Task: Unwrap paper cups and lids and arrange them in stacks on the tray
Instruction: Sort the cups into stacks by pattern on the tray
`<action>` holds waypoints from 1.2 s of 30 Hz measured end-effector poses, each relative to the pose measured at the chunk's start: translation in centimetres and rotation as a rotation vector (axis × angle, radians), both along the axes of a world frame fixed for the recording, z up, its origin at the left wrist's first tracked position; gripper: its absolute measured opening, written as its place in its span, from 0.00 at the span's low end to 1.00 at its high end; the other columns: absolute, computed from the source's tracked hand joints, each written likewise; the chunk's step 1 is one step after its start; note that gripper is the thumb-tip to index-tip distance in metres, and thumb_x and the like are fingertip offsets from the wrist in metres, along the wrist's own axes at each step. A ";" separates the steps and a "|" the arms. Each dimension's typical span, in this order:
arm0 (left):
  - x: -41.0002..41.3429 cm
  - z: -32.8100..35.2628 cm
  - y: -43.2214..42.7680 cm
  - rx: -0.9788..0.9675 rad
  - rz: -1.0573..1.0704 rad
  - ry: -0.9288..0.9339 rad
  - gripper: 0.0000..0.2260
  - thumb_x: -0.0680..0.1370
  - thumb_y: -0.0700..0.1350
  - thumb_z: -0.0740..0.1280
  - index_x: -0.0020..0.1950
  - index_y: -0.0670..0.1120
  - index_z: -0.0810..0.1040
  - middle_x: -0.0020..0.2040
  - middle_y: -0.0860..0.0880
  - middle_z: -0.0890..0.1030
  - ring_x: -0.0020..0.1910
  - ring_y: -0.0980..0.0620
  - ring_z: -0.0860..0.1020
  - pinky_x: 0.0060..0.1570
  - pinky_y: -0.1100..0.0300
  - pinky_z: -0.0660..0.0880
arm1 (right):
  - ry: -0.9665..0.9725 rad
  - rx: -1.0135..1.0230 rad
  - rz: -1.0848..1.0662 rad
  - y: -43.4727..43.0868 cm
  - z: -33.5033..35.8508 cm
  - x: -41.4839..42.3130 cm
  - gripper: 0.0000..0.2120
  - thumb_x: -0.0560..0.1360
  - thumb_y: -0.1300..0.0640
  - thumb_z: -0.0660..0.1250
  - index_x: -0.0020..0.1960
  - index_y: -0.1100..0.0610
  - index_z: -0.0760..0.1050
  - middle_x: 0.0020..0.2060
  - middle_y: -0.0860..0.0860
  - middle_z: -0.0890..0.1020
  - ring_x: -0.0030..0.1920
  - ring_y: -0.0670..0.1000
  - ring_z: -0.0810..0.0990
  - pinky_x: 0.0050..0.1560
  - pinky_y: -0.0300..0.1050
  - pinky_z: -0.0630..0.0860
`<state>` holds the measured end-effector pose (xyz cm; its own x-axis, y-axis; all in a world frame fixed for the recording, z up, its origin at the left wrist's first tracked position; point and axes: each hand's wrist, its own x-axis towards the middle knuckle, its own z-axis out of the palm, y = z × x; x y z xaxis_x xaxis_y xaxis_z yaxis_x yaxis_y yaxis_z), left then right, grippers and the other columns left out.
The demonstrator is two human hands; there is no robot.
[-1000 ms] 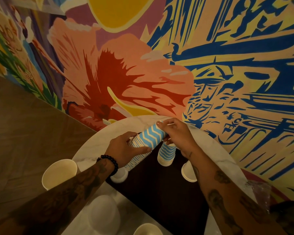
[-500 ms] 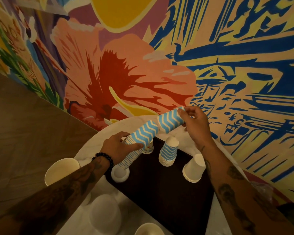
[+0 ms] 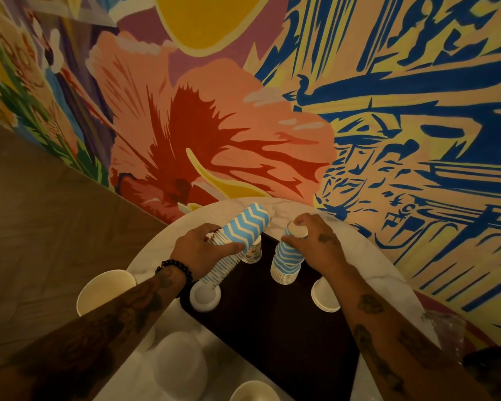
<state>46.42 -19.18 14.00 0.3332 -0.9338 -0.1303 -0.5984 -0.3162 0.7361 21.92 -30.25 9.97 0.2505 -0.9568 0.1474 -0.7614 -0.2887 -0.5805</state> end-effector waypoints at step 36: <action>-1.0 -0.9 0.0 -0.014 -0.054 0.005 0.27 0.66 0.61 0.78 0.61 0.52 0.80 0.53 0.53 0.81 0.50 0.55 0.77 0.45 0.64 0.69 | -0.730 0.385 0.020 0.8 5.0 2.4 0.06 0.78 0.53 0.71 0.54 0.50 0.76 0.50 0.52 0.81 0.35 0.49 0.77 0.32 0.44 0.75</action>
<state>45.41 -19.18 13.14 0.2819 -0.9521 -0.1184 -0.6105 -0.2733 0.7433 24.31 -29.49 15.02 0.2356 -0.9701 -0.0573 -0.1508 0.0218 -0.9883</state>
